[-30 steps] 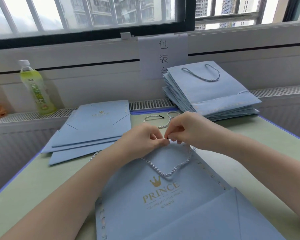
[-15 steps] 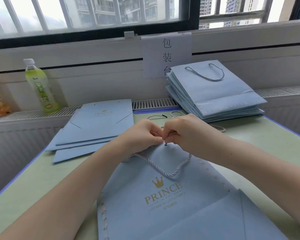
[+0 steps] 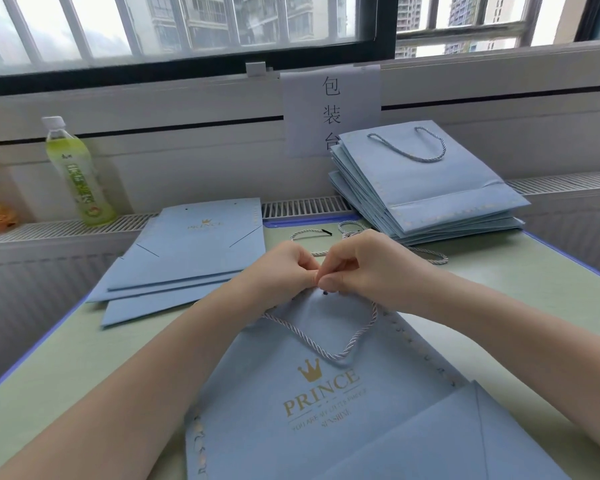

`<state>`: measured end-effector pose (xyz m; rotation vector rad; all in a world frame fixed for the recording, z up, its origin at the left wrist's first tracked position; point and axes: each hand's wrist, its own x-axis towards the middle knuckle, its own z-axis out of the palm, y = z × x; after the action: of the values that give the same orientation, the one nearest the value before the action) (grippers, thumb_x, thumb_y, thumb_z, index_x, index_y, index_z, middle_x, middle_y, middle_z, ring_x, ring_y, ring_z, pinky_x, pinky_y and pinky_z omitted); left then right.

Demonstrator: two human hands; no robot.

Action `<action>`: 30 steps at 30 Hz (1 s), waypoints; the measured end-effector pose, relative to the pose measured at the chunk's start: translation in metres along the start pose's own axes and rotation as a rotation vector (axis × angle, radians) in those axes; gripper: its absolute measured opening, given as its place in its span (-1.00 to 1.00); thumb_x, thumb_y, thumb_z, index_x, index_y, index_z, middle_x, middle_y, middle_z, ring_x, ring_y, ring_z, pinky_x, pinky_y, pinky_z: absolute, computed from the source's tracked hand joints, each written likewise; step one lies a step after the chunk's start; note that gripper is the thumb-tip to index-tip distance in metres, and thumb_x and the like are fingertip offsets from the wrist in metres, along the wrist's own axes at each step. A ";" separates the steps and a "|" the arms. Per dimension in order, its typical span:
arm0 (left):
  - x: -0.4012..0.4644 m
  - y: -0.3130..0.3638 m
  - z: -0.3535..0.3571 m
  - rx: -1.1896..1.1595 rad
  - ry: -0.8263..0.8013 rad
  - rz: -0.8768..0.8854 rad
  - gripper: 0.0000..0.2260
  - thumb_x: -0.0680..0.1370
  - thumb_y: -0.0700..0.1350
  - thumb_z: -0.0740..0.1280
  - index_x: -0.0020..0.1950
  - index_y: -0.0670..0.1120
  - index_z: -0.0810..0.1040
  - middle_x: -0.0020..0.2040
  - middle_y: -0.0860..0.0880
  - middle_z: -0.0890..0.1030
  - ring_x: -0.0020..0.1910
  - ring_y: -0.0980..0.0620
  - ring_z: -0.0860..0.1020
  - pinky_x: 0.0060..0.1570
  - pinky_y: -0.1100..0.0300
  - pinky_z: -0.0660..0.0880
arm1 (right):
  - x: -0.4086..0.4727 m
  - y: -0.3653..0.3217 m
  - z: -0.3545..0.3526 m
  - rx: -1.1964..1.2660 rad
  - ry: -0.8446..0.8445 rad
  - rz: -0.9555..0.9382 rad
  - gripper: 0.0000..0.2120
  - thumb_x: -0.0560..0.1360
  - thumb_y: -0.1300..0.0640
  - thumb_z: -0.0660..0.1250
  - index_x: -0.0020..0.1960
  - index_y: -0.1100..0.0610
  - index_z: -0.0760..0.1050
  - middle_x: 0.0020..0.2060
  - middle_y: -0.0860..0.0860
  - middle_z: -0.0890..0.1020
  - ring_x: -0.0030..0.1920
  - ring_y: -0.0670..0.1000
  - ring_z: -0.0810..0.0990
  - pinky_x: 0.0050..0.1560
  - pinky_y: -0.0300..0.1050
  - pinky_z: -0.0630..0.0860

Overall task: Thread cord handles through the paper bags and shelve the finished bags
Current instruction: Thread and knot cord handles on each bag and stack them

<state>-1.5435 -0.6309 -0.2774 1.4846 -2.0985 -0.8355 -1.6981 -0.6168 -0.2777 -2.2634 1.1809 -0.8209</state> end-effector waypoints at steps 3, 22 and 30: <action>0.001 -0.002 0.001 -0.012 0.027 0.029 -0.79 0.50 -0.18 0.36 -0.19 -0.34 0.59 -0.53 0.03 0.28 -0.59 0.16 0.18 -0.59 0.34 0.13 | 0.000 0.001 -0.001 0.029 -0.033 0.014 -0.83 0.45 0.21 0.41 -0.29 0.04 0.59 -0.45 -0.04 0.58 -0.41 -0.15 0.47 -0.30 -0.31 0.39; 0.004 -0.004 0.006 -0.082 0.103 0.109 -0.67 0.43 0.01 0.47 -0.13 -0.29 0.64 -0.33 -0.08 0.44 -0.31 0.07 0.30 -0.31 0.21 0.21 | 0.002 0.007 -0.001 0.013 0.016 0.043 -0.89 0.50 0.21 0.35 -0.15 0.22 0.62 -0.29 0.04 0.66 -0.30 -0.10 0.53 -0.12 -0.15 0.49; 0.002 -0.004 0.007 -0.057 0.105 0.104 -0.88 0.50 -0.20 0.37 -0.18 -0.22 0.65 -0.37 -0.03 0.49 -0.41 0.19 0.32 -0.39 0.34 0.26 | 0.002 0.007 0.005 -0.054 -0.019 0.048 -0.92 0.50 0.22 0.35 -0.14 0.11 0.60 -0.34 -0.09 0.58 -0.30 -0.13 0.49 -0.15 -0.19 0.43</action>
<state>-1.5462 -0.6325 -0.2854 1.3478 -2.0387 -0.7548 -1.6980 -0.6214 -0.2852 -2.2718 1.2579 -0.7568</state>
